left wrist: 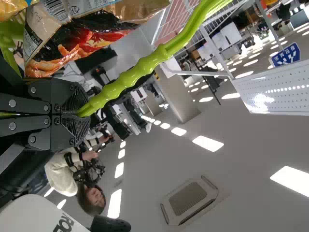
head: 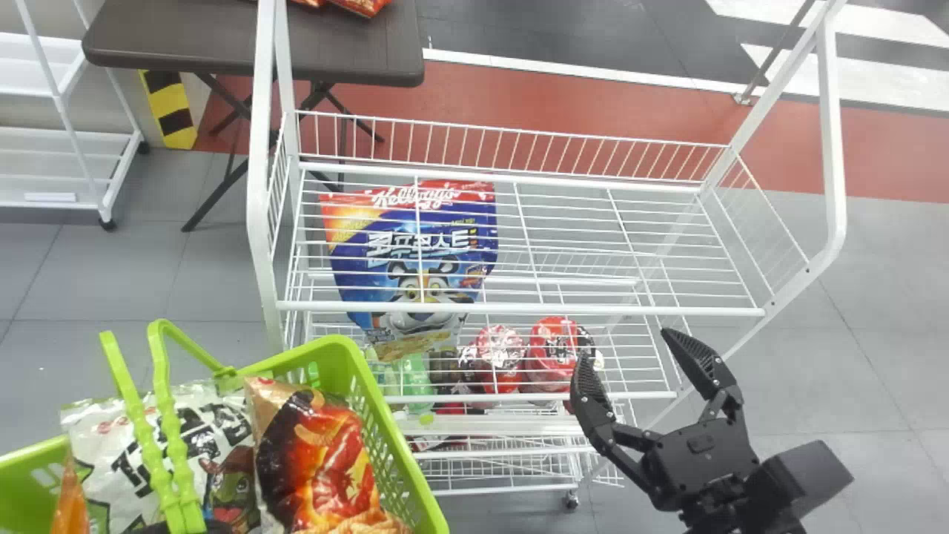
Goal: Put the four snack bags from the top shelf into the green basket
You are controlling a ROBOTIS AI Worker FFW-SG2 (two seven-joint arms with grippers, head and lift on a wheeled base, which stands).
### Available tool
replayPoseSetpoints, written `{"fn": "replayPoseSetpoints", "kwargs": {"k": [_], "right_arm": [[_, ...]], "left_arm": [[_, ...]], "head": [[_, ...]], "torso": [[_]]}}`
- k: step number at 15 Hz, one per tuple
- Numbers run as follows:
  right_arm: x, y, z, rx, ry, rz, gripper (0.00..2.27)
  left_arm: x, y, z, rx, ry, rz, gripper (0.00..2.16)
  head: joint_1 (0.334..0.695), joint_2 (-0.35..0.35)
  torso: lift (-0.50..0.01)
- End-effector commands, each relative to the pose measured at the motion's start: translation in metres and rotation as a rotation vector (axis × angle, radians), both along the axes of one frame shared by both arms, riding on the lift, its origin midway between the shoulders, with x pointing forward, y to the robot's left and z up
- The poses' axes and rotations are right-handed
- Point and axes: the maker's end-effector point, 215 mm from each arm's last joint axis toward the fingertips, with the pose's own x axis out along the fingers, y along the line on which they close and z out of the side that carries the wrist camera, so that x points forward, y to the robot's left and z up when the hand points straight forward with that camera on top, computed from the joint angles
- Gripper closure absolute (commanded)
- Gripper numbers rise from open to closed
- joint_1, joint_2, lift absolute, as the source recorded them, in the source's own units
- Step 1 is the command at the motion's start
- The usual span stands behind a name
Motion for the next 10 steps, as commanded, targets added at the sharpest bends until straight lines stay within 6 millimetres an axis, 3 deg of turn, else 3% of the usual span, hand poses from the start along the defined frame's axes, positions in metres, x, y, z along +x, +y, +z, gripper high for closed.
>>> {"fn": "replayPoseSetpoints", "kwargs": {"k": [1, 10], "right_arm": [[0.0034, -0.0006, -0.003, 0.004, 0.003, -0.003, 0.07], [0.0099, -0.0019, -0.0087, 0.008, 0.007, -0.007, 0.08]], "left_arm": [[-0.0002, -0.0002, 0.0004, -0.007, -0.001, -0.006, 2.15], [0.0049, -0.0028, -0.0018, -0.002, -0.004, -0.008, 2.15]], "head": [[0.695, -0.215], [0.695, -0.217]], "torso": [[-0.004], [-0.004]]}}
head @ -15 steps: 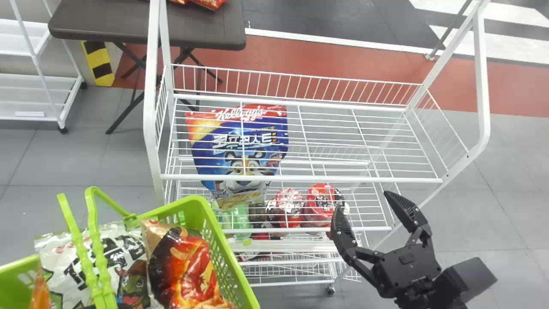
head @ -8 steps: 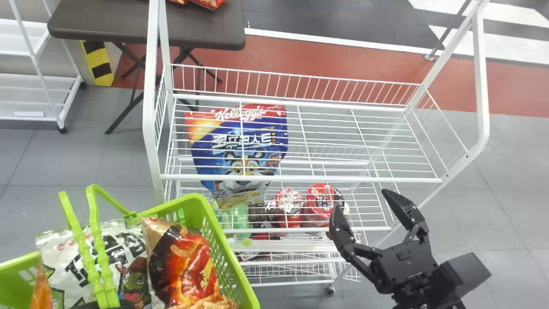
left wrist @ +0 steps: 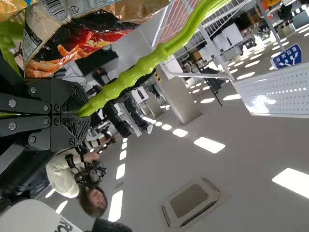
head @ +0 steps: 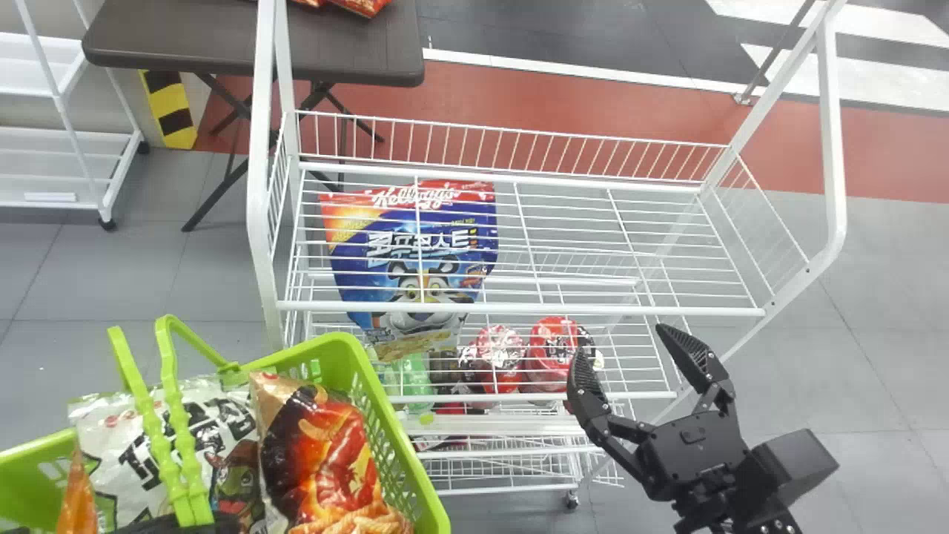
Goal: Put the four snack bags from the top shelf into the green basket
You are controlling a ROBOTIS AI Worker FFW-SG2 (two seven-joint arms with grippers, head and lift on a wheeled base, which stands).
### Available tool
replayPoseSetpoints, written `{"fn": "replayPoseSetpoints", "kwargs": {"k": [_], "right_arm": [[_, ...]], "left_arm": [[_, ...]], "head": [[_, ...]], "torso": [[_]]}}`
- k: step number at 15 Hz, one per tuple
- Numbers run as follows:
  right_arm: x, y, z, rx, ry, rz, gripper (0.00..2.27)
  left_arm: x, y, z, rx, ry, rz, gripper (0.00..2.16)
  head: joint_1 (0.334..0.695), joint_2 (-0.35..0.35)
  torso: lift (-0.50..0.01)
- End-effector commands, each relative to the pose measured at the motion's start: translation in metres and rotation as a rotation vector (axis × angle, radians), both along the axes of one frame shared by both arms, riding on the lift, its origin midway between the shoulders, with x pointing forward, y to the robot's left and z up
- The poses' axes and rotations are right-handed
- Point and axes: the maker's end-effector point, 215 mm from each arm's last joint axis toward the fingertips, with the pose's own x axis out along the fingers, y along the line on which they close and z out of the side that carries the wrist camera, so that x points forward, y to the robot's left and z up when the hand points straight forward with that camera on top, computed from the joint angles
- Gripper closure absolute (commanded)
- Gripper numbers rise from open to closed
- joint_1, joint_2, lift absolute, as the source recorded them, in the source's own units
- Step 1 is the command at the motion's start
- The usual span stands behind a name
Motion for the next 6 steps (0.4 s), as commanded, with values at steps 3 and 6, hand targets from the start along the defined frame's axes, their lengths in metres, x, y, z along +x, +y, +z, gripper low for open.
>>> {"fn": "replayPoseSetpoints", "kwargs": {"k": [3, 6], "right_arm": [[0.0007, -0.0001, -0.0025, 0.002, 0.005, -0.002, 0.08], [0.0005, -0.0001, -0.0033, 0.002, 0.006, -0.002, 0.08]], "left_arm": [[-0.0006, -0.0002, 0.001, -0.012, 0.0, -0.003, 2.15], [-0.0008, -0.001, 0.0012, -0.014, 0.001, -0.004, 2.15]], "head": [[0.695, -0.217], [0.695, -0.217]], "torso": [[-0.004], [-0.004]]}}
